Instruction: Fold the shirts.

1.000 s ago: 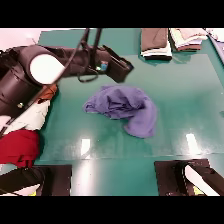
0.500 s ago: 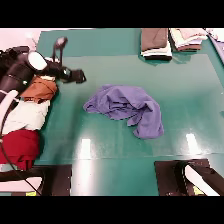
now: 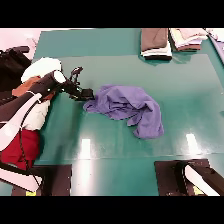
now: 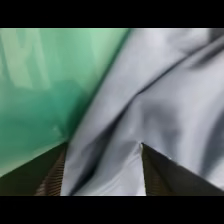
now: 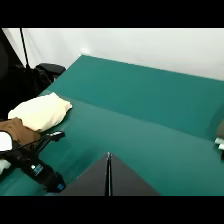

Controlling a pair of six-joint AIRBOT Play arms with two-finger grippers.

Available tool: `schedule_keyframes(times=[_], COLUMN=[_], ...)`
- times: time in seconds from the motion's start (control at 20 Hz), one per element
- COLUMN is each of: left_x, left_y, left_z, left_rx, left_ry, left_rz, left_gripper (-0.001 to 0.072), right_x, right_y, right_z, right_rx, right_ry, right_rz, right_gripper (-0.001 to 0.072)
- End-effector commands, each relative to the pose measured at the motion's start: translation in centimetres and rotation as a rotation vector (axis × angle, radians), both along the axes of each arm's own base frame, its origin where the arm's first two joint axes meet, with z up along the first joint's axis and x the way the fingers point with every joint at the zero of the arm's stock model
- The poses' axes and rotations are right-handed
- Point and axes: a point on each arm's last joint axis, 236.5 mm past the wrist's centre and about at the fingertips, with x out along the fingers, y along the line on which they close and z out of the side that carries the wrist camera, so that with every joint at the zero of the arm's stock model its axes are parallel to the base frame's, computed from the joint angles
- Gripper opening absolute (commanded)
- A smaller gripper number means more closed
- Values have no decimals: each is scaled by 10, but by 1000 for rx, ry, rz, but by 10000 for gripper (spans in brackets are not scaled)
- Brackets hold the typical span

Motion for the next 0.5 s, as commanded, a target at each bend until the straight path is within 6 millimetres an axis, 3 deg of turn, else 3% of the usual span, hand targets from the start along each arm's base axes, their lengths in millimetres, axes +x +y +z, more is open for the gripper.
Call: schedule_keyframes(times=[0.0, 0.05, 0.15, 0.35, 0.4, 0.45], left_x=[-2, 2, 16, 48, 50, 52], left_y=[-14, -11, -4, 11, 13, 12], left_z=[-3, 2, 23, 85, 95, 102], left_rx=[-14, -14, -24, -28, -26, -31], left_ry=[-8, -18, -54, -217, -242, -256], left_rz=[-14, -9, 2, 5, 4, 4], left_gripper=[184, 32, 27, 27, 28, 28], right_x=[9, 12, 14, -12, -24, -38], right_y=[-1, -2, -14, -64, -71, -74], right_z=[-39, -59, -117, -272, -308, -346], right_rx=[26, 25, -25, -193, -213, -221], right_ry=[124, 183, 347, 787, 883, 978], right_rz=[7, 11, -9, -131, -147, -150], right_gripper=[22, 22, 22, 28, 155, 398])
